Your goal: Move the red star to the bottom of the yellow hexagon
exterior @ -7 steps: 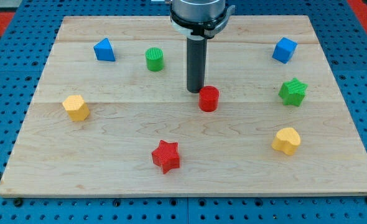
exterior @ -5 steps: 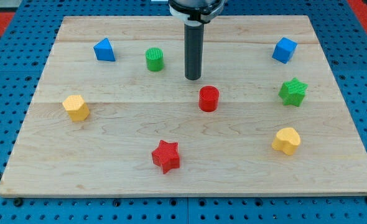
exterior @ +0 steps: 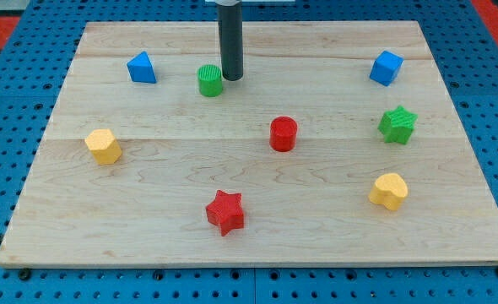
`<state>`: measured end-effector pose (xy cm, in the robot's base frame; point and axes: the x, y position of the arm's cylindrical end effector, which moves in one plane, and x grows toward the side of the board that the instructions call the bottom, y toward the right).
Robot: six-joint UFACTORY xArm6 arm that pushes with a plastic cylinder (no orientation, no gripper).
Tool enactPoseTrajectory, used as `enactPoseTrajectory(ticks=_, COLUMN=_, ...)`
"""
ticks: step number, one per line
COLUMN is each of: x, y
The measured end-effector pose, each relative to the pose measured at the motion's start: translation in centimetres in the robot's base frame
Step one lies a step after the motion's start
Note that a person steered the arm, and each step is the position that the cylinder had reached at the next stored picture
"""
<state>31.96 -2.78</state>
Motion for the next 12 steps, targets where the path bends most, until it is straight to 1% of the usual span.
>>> enactPoseTrajectory(ticks=1, x=0.0, y=0.0)
enactPoseTrajectory(ticks=2, x=2.9, y=1.1)
enactPoseTrajectory(ticks=4, x=16.3, y=1.6)
enactPoseTrajectory(ticks=5, x=19.9, y=5.0)
enactPoseTrajectory(ticks=6, x=24.7, y=5.7)
enactPoseTrajectory(ticks=7, x=25.7, y=2.5)
enactPoseTrajectory(ticks=8, x=23.3, y=-5.4)
enactPoseTrajectory(ticks=9, x=22.4, y=-9.4)
enactPoseTrajectory(ticks=10, x=19.1, y=-6.5)
enactPoseTrajectory(ticks=11, x=17.2, y=-10.7)
enactPoseTrajectory(ticks=12, x=18.0, y=-14.4)
